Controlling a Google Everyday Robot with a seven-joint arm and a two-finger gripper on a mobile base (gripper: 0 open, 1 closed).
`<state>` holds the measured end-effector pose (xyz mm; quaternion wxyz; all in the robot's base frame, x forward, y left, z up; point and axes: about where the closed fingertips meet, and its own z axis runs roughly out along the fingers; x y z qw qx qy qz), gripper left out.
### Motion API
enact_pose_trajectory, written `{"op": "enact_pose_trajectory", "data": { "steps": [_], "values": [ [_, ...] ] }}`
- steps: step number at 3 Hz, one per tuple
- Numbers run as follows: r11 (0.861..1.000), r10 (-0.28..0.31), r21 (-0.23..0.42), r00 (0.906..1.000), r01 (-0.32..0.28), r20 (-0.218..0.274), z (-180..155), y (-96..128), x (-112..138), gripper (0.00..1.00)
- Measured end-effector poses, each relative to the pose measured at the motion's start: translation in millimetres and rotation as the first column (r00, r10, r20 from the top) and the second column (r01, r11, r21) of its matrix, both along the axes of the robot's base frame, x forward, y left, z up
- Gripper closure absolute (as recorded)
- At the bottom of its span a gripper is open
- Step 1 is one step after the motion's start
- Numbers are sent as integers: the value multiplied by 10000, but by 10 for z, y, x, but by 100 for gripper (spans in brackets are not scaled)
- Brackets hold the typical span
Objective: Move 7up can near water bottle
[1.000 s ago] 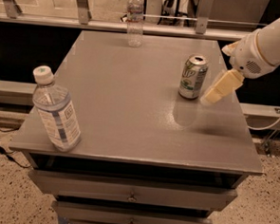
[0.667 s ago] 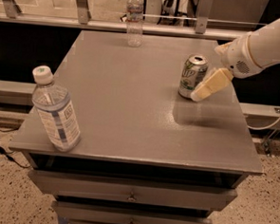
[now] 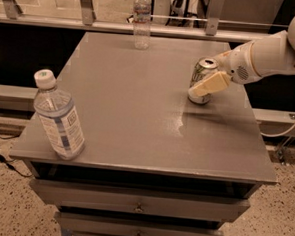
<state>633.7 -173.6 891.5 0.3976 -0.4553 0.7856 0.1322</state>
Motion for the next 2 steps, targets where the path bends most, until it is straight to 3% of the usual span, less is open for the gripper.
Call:
{"op": "enact_pose_trajectory", "data": {
  "steps": [1,2],
  "values": [
    [9993,-101,349,9999,101,-6,27,53,47,51],
    [9986,-144,517,9990,121,435,228,23,93,74]
  ]
}}
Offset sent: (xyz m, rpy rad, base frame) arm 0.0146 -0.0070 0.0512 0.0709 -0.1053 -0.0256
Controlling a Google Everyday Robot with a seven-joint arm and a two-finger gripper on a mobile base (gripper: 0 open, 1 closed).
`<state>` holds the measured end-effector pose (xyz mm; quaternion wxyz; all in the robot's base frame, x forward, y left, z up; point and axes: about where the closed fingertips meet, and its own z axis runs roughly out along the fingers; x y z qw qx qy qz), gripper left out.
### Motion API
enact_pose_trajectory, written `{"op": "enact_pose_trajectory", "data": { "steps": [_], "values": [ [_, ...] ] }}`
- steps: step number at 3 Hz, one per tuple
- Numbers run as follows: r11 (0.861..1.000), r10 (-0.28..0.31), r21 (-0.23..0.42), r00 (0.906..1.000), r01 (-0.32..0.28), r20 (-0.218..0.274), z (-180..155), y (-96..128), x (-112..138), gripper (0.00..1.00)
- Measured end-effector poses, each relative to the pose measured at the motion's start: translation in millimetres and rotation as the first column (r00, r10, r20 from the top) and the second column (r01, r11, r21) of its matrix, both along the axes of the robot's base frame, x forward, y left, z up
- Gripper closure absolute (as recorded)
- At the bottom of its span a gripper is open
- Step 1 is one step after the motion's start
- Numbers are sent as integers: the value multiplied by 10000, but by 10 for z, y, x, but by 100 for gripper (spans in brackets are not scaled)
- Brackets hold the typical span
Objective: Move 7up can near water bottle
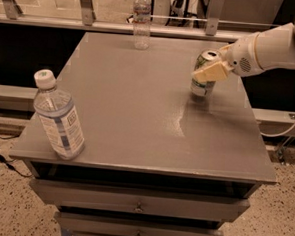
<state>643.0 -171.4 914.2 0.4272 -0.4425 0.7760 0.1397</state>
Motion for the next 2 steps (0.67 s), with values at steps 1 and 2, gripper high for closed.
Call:
{"op": "enact_pose_trajectory", "data": {
  "steps": [1,2],
  "values": [
    [10000,31,11,10000,-31,11,4,18,5,97],
    [10000,51,13,10000,-51,3,-1,30,6,100]
  ]
}}
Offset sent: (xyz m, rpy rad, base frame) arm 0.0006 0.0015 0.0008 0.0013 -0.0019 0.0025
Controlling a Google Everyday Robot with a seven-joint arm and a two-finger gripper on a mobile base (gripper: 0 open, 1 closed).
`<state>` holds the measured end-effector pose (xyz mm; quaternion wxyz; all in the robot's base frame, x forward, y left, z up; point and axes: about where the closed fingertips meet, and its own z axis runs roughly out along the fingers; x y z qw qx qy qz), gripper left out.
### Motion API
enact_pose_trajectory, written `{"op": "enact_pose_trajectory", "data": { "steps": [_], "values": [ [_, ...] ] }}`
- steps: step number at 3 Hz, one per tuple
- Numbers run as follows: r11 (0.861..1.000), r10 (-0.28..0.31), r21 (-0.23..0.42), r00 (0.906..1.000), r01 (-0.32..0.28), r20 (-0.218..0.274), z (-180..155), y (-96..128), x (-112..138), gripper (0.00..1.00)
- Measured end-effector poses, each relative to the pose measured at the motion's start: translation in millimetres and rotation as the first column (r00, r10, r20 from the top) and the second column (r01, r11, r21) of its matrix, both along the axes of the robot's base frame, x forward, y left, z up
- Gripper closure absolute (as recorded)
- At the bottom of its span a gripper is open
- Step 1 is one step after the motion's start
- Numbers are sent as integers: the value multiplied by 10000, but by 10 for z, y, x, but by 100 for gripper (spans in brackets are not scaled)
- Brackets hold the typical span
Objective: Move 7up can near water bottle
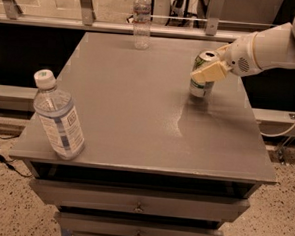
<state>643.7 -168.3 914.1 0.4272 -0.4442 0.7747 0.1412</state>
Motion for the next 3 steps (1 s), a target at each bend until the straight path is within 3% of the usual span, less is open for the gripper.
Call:
{"op": "enact_pose_trajectory", "data": {
  "steps": [1,2,3],
  "values": [
    [10000,12,-1,10000,-12,-2,-2,6,2,100],
    [9999,36,145,9997,-40,241,23,74,205,100],
    [9984,80,552,9959,-130,905,13,300,962,100]
  ]
}}
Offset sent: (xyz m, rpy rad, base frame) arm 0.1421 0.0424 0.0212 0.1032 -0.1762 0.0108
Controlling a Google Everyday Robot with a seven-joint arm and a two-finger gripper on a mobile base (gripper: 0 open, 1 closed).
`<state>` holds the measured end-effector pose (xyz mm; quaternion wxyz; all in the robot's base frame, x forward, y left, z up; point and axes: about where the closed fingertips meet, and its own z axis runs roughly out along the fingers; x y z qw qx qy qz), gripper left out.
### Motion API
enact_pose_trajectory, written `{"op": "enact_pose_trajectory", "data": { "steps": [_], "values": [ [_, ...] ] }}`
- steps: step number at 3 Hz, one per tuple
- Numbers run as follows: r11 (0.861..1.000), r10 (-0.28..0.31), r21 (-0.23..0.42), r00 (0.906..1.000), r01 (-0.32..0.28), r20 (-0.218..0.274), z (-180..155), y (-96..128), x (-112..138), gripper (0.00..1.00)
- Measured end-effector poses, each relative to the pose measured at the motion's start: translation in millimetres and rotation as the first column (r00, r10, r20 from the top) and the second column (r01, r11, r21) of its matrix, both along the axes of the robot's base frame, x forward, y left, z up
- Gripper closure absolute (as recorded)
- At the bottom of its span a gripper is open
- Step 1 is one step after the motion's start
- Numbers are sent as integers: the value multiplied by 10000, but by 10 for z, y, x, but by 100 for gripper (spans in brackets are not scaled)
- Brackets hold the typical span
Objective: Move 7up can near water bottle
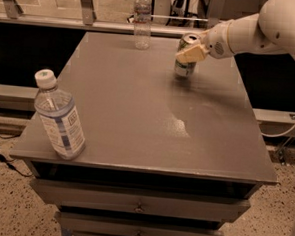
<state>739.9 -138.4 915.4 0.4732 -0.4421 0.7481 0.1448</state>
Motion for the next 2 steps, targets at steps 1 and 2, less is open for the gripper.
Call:
{"op": "enact_pose_trajectory", "data": {
  "steps": [1,2],
  "values": [
    [9997,12,255,9994,-20,349,-41,162,555,100],
    [9985,-392,419,9942,352,1004,244,180,968,100]
  ]
}}
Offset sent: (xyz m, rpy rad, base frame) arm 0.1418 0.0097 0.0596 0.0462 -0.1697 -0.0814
